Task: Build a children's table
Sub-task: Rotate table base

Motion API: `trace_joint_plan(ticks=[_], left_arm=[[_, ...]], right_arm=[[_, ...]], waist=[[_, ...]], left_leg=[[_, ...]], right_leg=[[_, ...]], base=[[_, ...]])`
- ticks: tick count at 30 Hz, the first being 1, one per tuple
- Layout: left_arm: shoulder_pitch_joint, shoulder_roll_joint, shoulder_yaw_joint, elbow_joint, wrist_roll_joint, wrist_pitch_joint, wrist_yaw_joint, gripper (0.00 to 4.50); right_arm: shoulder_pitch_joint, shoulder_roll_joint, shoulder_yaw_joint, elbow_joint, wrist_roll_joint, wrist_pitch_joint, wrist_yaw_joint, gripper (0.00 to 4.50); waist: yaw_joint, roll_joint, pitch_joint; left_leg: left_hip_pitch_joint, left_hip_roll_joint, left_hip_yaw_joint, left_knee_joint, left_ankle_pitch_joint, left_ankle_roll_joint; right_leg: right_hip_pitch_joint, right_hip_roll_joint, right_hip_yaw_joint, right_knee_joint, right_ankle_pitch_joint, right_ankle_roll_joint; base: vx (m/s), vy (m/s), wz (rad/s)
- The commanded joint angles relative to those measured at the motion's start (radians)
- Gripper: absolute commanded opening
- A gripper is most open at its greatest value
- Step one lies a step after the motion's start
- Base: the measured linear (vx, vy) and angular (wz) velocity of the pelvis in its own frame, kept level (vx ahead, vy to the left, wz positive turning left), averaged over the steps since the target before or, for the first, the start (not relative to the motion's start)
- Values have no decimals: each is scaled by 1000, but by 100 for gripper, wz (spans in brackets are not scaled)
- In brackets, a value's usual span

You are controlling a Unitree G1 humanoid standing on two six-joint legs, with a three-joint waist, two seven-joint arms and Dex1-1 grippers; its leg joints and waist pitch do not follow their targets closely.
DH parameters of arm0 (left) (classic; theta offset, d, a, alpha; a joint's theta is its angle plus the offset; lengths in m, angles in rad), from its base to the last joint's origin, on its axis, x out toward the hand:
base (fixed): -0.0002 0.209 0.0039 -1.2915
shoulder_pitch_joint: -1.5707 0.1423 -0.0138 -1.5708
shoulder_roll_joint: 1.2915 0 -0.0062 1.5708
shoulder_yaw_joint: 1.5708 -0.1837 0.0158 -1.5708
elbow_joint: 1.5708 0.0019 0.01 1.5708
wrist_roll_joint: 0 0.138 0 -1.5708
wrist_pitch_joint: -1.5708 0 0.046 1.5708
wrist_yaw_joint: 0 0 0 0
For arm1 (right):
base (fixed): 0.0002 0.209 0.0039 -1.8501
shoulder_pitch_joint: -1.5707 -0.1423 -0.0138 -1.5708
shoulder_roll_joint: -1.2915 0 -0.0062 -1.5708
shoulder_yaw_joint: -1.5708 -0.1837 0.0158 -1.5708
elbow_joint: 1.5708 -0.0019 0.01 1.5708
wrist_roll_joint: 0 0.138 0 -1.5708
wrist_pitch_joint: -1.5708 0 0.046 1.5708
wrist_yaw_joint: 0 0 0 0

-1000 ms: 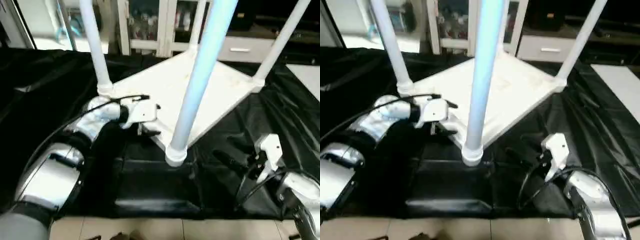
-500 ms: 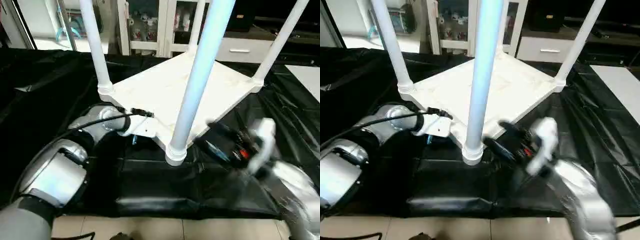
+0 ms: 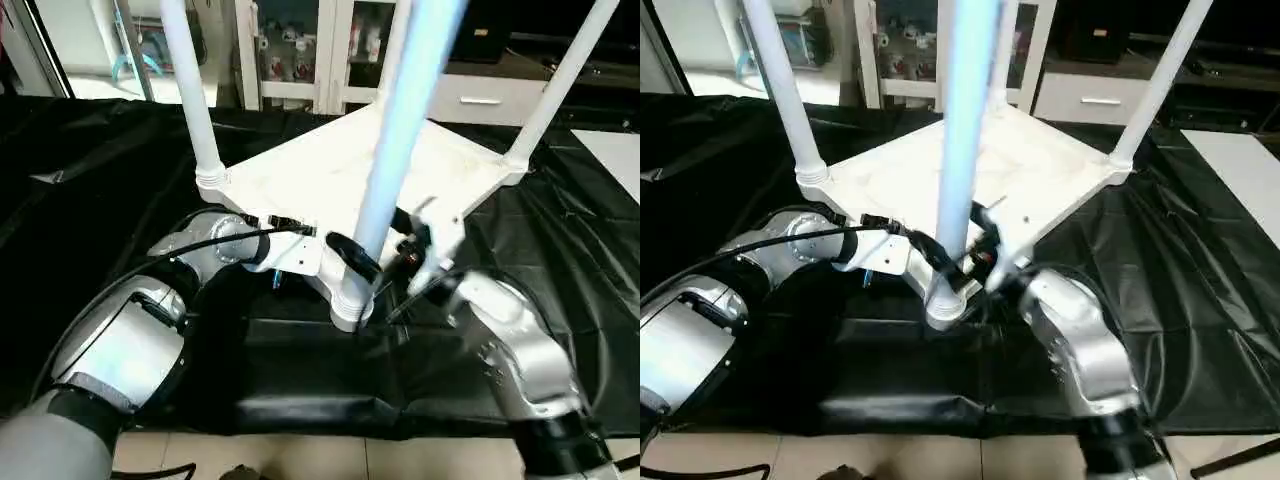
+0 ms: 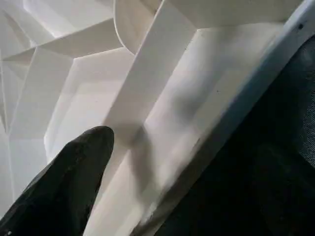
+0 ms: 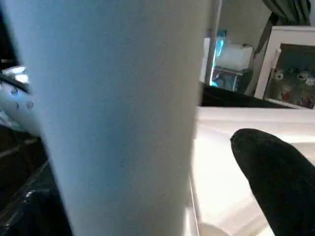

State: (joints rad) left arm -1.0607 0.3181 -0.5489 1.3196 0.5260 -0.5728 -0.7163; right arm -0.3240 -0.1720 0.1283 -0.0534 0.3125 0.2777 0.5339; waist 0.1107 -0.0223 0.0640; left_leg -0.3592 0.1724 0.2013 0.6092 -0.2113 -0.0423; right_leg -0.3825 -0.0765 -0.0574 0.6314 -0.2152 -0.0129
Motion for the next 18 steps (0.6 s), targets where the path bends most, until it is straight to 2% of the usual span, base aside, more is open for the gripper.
trace_joint_plan(ticks=[1,2,4,8,10,11,15,18], left_arm=[[4,9,-9,21,17,-2,-34,450],[5,11,-8,21,17,-4,-40,450],[10,19,-12,22,20,-10,-58,450],[20,44,-11,16,15,-36,-123,450],[27,61,2,11,-2,-51,-179,450],[32,73,10,7,-14,-62,-215,450],[50,106,31,-11,-51,-93,-314,450],[62,126,37,-26,-65,-106,-358,450]], right_arm=[[-23,14,1,10,8,16,-20,443],[-27,22,4,12,6,17,-28,443],[-25,31,3,12,1,15,-45,443],[16,32,-18,-53,21,49,-62,443],[53,19,-37,-101,40,70,-57,443],[76,7,-47,-126,46,78,-52,443],[134,-34,-73,-183,63,96,-40,443],[155,-67,-110,-203,68,110,-42,443]], waist=[[-2,6,-74],[-2,3,-73],[-5,4,-71],[-4,5,-71],[-5,7,-71],[-4,12,-70],[-4,11,-68],[-3,7,-67]], left_leg=[[22,71,-39,-80,-99,7],[21,72,-39,-82,-106,6],[22,73,-39,-84,-117,-6],[23,72,-39,-85,-110,-4],[22,72,-39,-85,-108,-5],[23,72,-39,-86,-120,-8],[24,73,-40,-91,-164,-25],[24,74,-39,-91,-171,-28]], right_leg=[[39,-98,56,-55,93,-255],[39,-98,56,-57,73,-252],[37,-99,57,-59,39,-245],[38,-98,58,-60,57,-233],[39,-98,58,-58,70,-233],[37,-99,58,-60,60,-234],[38,-99,59,-63,28,-231],[38,-101,60,-66,3,-234]], base=[[0,0,0],[0,0,0],[0,0,0],[0,0,0],[0,0,0],[0,0,0],[0,0,0],[0,0,0]])
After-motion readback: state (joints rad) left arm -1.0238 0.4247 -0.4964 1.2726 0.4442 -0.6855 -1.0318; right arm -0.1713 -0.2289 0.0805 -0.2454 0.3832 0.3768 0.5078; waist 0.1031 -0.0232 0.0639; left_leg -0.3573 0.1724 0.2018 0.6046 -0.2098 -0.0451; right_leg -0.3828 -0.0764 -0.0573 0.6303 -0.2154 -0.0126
